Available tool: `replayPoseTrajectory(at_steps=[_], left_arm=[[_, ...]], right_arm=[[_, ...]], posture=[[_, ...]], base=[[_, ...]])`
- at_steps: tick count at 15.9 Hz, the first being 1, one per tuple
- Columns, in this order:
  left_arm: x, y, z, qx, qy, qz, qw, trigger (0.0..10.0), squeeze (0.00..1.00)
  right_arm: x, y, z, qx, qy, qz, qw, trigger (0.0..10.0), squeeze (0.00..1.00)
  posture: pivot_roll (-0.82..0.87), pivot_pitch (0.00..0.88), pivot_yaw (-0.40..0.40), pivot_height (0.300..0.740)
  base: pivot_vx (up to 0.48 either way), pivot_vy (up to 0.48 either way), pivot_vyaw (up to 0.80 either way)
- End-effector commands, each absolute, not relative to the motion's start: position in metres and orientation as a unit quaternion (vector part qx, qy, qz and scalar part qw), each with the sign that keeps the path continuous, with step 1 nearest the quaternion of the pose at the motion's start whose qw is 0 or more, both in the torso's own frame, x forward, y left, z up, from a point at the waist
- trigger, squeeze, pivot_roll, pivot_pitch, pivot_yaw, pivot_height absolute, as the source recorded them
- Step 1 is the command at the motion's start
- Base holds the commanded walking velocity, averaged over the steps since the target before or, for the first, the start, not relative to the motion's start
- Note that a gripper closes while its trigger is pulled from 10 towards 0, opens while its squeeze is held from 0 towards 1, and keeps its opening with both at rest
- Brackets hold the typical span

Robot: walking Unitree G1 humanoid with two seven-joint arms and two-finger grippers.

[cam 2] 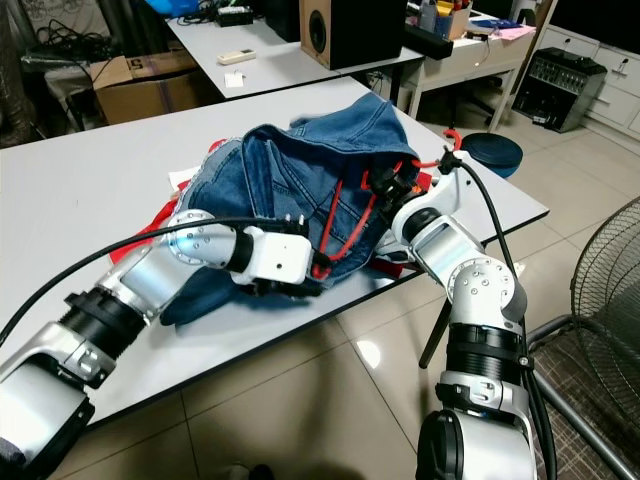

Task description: Hang hanger

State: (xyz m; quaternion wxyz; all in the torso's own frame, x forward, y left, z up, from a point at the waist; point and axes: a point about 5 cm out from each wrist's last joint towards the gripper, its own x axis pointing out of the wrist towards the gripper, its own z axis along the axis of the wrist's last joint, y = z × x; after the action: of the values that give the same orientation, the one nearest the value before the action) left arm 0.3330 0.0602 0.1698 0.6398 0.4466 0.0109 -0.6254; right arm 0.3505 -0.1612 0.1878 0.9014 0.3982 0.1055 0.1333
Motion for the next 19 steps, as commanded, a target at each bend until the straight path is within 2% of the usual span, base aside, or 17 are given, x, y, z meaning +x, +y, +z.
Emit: replayPoseTrajectory(at_steps=[1,5,11,15,18,19], left_arm=[[0.342,0.066,0.178,0.469,0.008,-0.601,0.647,0.0,0.0],[0.35,0.078,0.187,0.474,0.004,-0.582,0.661,0.0,0.0],[0.353,0.079,0.188,0.459,-0.001,-0.585,0.668,0.0,0.0],[0.345,0.077,0.189,0.43,-0.004,-0.626,0.65,0.0,0.0],[0.338,0.077,0.194,0.371,-0.006,-0.666,0.647,0.0,0.0],[0.337,0.079,0.194,0.38,-0.002,-0.67,0.638,0.0,0.0]], right_arm=[[0.352,-0.162,0.197,0.394,0.089,0.135,0.905,10.0,0.0],[0.352,-0.16,0.198,0.395,0.09,0.141,0.903,10.0,0.0],[0.353,-0.16,0.199,0.393,0.092,0.146,0.903,10.0,0.0],[0.353,-0.163,0.198,0.381,0.096,0.143,0.908,10.0,0.0],[0.352,-0.165,0.193,0.355,0.104,0.132,0.92,10.0,0.0],[0.352,-0.166,0.191,0.35,0.105,0.125,0.923,10.0,0.0]], posture=[[0.01,0.0,0.062,0.74],[0.0,0.0,0.059,0.74],[0.0,0.0,0.048,0.74],[0.0,0.0,0.047,0.74],[-0.01,0.0,0.05,0.74],[-0.01,0.0,0.049,0.74]], base=[[0.0,0.0,0.0],[0.0,0.0,0.0],[0.0,0.0,0.0],[0.0,0.0,0.0],[0.0,0.0,0.0],[0.0,0.0,0.0]])
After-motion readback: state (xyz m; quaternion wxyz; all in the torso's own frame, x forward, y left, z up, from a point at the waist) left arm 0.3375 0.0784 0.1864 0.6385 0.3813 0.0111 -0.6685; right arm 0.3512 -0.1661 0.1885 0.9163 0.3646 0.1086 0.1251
